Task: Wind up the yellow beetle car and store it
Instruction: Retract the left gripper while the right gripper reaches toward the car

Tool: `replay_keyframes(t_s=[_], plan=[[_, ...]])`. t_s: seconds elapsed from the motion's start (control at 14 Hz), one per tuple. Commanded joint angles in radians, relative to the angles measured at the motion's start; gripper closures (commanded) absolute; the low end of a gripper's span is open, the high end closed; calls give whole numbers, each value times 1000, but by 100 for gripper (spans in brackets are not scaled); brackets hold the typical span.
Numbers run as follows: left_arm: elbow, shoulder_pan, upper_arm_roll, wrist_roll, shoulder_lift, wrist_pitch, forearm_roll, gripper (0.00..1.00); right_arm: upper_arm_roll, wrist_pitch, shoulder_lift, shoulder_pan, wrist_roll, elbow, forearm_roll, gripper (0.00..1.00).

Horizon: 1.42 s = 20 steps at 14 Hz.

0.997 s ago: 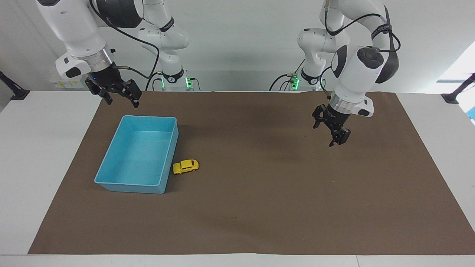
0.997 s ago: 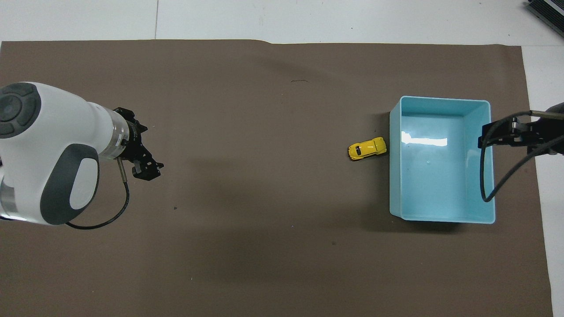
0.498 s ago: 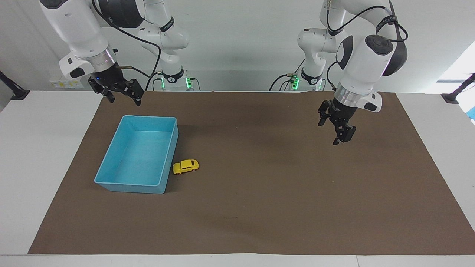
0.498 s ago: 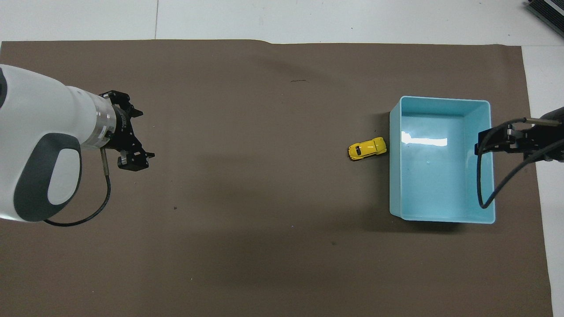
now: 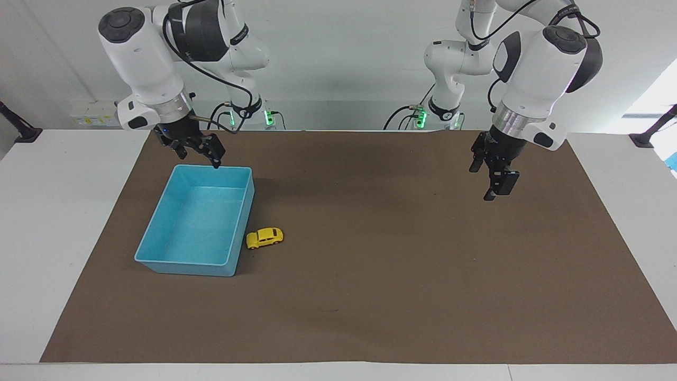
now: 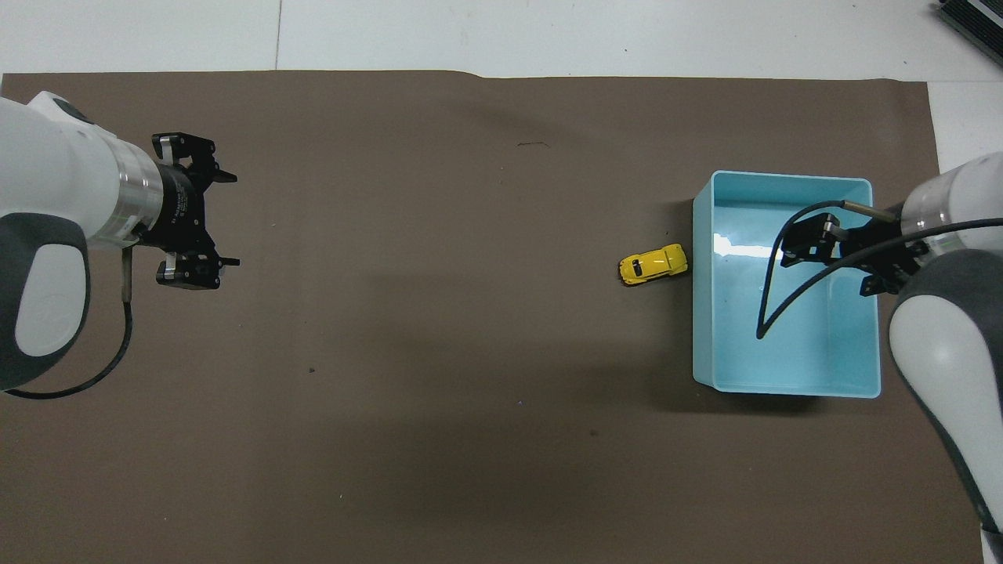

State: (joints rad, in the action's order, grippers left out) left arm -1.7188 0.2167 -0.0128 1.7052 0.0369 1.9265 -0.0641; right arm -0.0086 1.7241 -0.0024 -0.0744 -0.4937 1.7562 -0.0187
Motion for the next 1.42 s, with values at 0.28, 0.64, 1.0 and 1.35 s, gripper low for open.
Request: replay_keyframes(t_s=[0.28, 0.64, 1.0, 1.35], plan=[[105, -54, -9, -399, 4, -54, 3, 0, 2, 101, 45, -13, -271, 80, -24, 0], [108, -68, -7, -723, -3, -37, 1, 0, 2, 219, 90, -71, -510, 114, -24, 0], [94, -135, -9, -1221, -12, -54, 0, 0, 1, 322, 128, -110, -779, 124, -21, 0], [93, -174, -6, -1502, -25, -125, 1, 0, 1, 406, 211, -168, -999, 124, 51, 0]])
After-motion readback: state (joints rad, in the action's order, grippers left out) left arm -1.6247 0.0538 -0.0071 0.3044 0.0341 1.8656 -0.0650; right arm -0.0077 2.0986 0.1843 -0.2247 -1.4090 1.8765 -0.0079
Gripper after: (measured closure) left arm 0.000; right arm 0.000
